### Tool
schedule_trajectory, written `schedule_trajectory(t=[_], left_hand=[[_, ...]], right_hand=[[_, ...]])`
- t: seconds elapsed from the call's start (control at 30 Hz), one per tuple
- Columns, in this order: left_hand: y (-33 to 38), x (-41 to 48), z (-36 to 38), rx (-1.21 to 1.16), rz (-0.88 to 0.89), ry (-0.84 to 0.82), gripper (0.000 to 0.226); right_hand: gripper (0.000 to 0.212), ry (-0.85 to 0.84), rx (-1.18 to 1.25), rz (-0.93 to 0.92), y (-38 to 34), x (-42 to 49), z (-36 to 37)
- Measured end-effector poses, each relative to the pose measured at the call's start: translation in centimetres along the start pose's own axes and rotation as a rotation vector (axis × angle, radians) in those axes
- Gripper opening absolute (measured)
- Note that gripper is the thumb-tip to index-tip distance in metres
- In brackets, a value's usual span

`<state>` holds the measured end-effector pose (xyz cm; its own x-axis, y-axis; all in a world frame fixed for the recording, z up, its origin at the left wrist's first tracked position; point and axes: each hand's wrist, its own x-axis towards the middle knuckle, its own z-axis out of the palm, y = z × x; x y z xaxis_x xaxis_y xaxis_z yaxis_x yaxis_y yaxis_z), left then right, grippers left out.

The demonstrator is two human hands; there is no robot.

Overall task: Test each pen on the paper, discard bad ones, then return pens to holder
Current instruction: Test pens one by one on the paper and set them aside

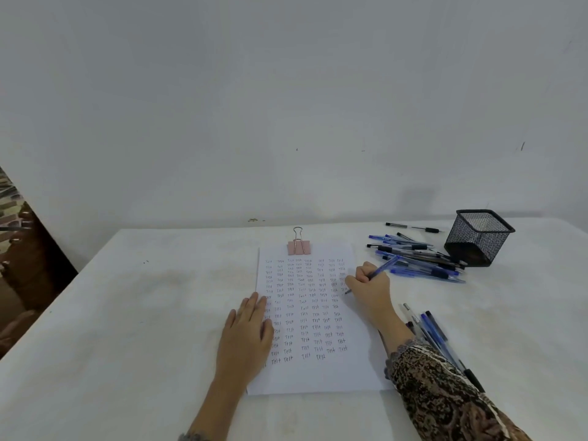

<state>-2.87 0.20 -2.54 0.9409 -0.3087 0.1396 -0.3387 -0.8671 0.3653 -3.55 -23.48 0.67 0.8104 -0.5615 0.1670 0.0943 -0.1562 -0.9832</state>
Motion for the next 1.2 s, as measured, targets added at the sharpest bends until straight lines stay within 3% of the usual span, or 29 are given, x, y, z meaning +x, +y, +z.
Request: schedule_trajectory(t=[0.83, 0.97, 1.03, 1.2], left_hand=[[0.1, 0.0, 0.1, -0.023, 0.023, 0.035, 0.092], [-0.2, 0.1, 0.4, -0.048, 0.043, 0.065, 0.089], [-0.2, 0.1, 0.6, -0.061, 0.048, 0.075, 0.087], [-0.6, 0.2, 1.1, -0.067, 0.063, 0.103, 0.076]], right_hand=[[0.053, 0.06, 0.037, -0.001, 1.2, 0.5, -0.2], [0.057, 0.104, 0.323, 0.169, 0.9, 0.6, -0.8], [0.048, 0.163, 0.494, 0.282, 0.3, 0.8, -1.2], [0.04, 0.152, 0.525, 0.287, -1.0, 0.0, -1.2]])
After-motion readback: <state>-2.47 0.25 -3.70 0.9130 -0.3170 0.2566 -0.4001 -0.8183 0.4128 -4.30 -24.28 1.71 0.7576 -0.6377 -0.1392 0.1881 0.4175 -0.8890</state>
